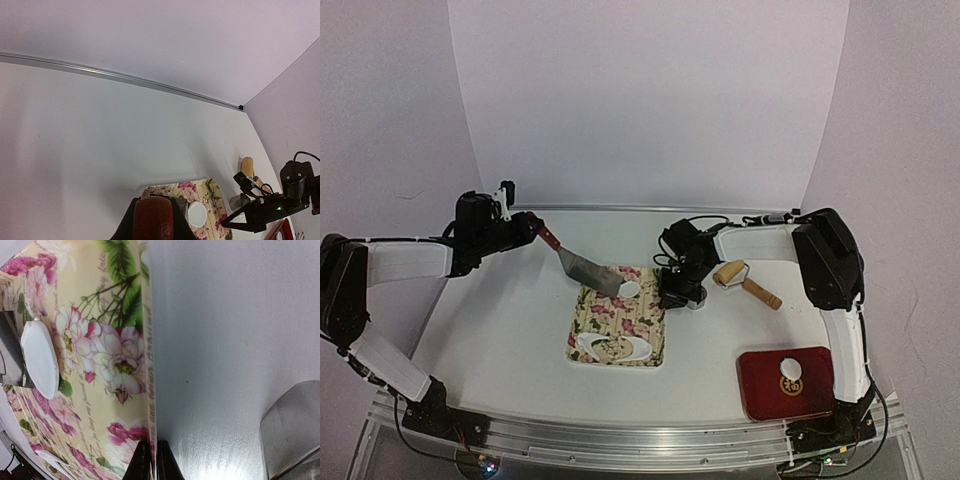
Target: Roll out the dumpling wrappers from the dough
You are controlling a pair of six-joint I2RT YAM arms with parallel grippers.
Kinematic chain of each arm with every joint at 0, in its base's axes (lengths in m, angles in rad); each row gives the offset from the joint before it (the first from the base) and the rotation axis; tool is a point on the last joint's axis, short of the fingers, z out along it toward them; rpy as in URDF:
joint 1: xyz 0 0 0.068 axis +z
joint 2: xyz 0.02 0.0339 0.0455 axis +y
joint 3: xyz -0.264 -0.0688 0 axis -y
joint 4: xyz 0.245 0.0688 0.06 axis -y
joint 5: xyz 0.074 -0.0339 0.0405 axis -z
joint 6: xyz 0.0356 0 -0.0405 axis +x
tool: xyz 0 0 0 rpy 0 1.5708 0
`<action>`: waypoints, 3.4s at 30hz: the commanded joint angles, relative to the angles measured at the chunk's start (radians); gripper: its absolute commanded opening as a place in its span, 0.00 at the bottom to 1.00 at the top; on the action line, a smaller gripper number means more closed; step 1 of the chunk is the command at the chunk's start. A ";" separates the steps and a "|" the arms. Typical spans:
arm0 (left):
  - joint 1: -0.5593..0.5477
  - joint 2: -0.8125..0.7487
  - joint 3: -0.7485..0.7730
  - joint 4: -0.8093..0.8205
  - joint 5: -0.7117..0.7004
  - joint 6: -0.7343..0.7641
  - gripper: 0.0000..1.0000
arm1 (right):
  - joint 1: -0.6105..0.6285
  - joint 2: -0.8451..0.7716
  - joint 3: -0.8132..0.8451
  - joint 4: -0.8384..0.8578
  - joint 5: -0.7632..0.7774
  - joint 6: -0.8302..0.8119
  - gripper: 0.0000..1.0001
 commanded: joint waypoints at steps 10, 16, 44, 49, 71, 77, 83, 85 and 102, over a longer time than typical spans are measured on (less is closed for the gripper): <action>-0.046 0.079 0.009 0.033 -0.030 0.002 0.00 | -0.001 0.042 0.002 -0.053 0.005 -0.001 0.00; -0.044 -0.004 0.097 -0.120 -0.155 0.002 0.00 | -0.005 0.032 -0.006 -0.054 0.010 -0.003 0.00; -0.019 0.123 0.109 -0.109 -0.062 -0.104 0.00 | -0.026 0.056 0.026 -0.062 -0.013 -0.027 0.00; -0.036 0.170 0.108 -0.062 -0.058 -0.107 0.00 | -0.026 0.053 0.017 -0.064 -0.016 -0.028 0.00; -0.063 0.351 0.086 0.176 0.073 -0.255 0.00 | -0.027 0.056 0.026 -0.068 -0.036 -0.052 0.00; -0.063 0.365 0.052 0.252 0.098 -0.336 0.00 | -0.030 0.045 0.035 -0.068 -0.042 -0.054 0.00; -0.063 0.358 0.035 0.306 0.126 -0.405 0.00 | -0.030 0.016 0.048 -0.068 -0.035 -0.062 0.07; -0.061 0.344 0.035 0.305 0.130 -0.430 0.00 | -0.030 -0.003 0.047 -0.068 -0.033 -0.066 0.13; -0.034 0.240 -0.009 0.325 0.169 -0.470 0.00 | -0.035 -0.338 -0.057 -0.142 -0.074 -0.191 0.55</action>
